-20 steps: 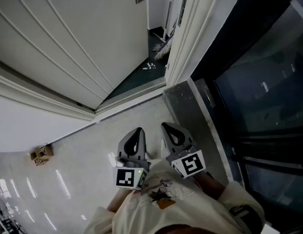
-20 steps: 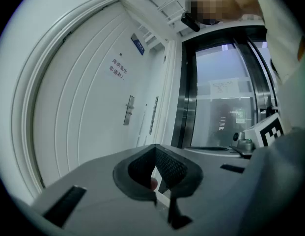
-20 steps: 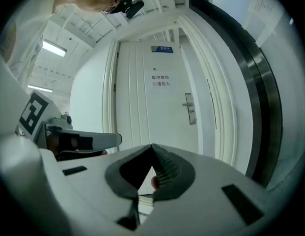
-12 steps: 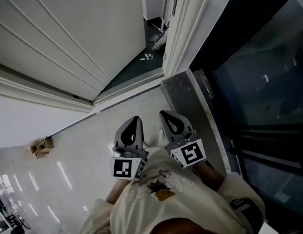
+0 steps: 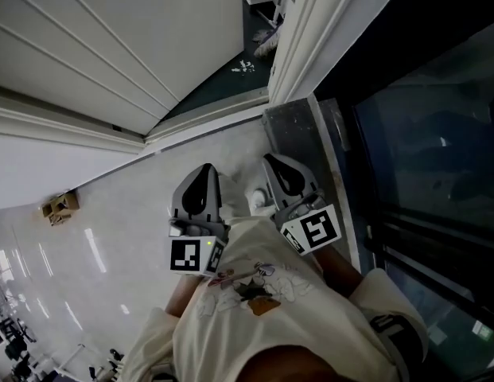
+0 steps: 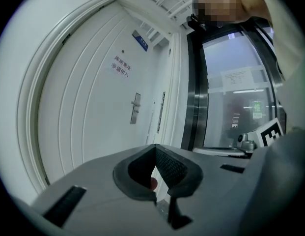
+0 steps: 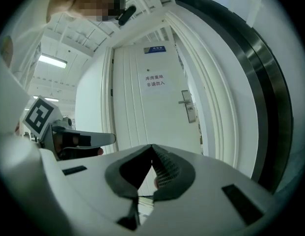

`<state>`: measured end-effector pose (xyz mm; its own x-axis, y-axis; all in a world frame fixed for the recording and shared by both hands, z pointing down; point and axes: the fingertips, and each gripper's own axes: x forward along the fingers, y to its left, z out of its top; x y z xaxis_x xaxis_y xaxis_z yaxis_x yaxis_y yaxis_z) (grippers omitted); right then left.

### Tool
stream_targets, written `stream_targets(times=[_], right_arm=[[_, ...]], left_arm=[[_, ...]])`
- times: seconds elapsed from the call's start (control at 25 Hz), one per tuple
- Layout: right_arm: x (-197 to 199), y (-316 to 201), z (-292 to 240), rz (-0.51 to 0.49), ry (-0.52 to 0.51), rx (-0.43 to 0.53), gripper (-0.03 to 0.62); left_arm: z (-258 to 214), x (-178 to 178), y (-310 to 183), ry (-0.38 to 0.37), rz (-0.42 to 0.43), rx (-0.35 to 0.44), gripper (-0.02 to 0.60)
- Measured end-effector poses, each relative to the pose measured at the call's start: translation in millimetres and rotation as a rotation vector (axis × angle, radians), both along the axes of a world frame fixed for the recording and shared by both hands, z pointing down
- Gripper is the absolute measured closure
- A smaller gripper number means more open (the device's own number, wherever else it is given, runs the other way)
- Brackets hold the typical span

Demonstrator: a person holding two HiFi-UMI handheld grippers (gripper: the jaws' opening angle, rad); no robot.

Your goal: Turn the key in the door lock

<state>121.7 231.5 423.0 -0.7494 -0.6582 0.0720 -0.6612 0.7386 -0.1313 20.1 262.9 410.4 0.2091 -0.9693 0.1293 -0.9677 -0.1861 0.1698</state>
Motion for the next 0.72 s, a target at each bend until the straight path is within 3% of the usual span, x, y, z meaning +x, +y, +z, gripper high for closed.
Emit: stream_targets(times=[0.28, 0.72], right_arm=[[-32, -71, -4, 0.004, 0.073, 0.068, 0.588], [-136, -240, -34, 0.08, 0.106, 0.131, 0.586]], left_arm=[[7, -32, -71, 0.029, -0.001, -0.001, 0.578], [-18, -121, -229, 0.016, 0.117, 0.032, 0.578]])
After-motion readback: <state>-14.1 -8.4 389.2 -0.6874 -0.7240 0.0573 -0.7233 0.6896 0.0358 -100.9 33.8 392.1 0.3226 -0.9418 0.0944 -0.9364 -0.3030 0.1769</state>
